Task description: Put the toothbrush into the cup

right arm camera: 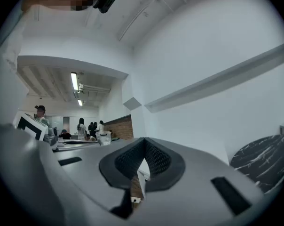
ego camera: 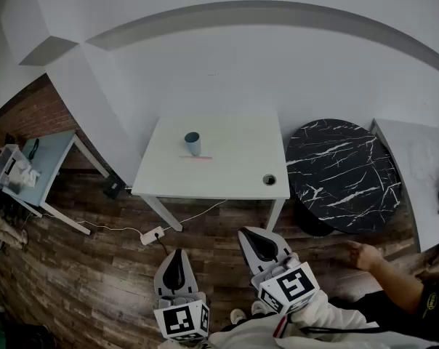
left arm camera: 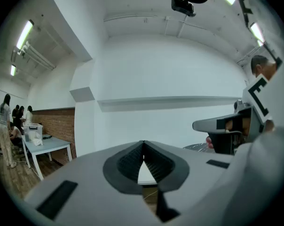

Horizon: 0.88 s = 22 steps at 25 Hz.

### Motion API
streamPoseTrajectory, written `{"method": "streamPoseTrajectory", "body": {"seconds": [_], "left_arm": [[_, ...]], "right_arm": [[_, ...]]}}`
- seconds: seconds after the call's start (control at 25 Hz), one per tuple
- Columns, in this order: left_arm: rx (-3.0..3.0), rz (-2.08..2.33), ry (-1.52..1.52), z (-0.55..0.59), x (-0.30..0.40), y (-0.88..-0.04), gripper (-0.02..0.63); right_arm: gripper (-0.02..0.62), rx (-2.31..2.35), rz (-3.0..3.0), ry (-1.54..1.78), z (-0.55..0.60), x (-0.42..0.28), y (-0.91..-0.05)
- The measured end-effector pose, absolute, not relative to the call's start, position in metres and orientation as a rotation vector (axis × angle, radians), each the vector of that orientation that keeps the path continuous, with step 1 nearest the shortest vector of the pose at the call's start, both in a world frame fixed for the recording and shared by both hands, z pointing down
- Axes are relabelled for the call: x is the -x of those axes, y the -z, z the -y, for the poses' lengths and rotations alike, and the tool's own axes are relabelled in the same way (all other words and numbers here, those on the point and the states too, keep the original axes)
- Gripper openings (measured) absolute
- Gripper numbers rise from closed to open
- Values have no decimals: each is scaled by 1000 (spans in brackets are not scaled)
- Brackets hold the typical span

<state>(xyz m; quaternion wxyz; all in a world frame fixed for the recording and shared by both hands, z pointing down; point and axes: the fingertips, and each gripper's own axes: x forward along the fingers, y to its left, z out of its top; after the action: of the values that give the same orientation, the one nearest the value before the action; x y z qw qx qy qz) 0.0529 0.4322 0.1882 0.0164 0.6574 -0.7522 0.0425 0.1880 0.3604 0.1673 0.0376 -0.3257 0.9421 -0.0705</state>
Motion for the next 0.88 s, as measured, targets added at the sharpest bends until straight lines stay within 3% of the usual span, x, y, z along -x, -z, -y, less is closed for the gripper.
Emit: {"method": "streamPoseTrajectory", "body": {"seconds": [0.88], "left_arm": [[-2052, 2316, -170, -422, -54, -199, 9]], "right_arm": [[3, 1035, -2874, 277, -345, -199, -181]]}}
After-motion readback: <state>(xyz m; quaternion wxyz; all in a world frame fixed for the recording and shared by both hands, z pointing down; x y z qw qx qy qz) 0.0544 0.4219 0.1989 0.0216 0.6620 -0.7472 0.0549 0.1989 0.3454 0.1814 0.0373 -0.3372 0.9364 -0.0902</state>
